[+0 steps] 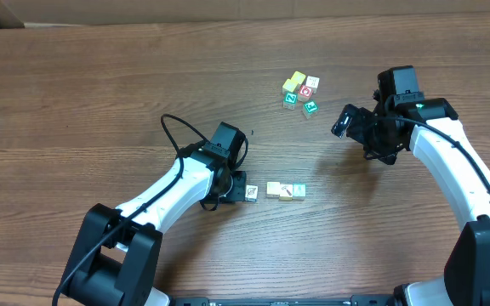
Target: Flip 3 blocks
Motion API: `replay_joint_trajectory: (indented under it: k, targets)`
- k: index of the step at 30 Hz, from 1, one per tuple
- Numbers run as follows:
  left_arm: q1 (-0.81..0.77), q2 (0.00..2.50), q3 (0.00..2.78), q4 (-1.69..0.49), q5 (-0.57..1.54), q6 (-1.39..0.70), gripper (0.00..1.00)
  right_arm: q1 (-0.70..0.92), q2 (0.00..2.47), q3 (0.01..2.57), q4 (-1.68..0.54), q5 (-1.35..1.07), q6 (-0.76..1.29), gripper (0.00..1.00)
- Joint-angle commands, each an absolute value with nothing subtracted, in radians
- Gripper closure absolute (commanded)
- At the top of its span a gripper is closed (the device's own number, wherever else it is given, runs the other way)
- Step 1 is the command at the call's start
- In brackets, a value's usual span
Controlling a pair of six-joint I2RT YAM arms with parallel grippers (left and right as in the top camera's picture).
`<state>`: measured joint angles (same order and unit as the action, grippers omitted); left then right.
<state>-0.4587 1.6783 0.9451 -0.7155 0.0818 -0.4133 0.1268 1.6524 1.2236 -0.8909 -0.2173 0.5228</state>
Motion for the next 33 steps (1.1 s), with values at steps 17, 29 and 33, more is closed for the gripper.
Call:
replay_joint_trajectory:
  k: [17,29,33]
  targets:
    - [-0.486,1.739,0.944,-0.626,0.159,-0.493,0.96,0.129,1.65,1.237,-0.889,-0.21,0.516,0.0]
    - [-0.486,1.739,0.944,-0.614,0.208,-0.619,0.95,0.129,1.65,1.237,-0.889,-0.21,0.516,0.0]
    - [-0.486,1.739,0.944,-0.602,0.212,-0.644,0.96,0.129,1.65,1.237,-0.889,-0.21,0.516,0.0]
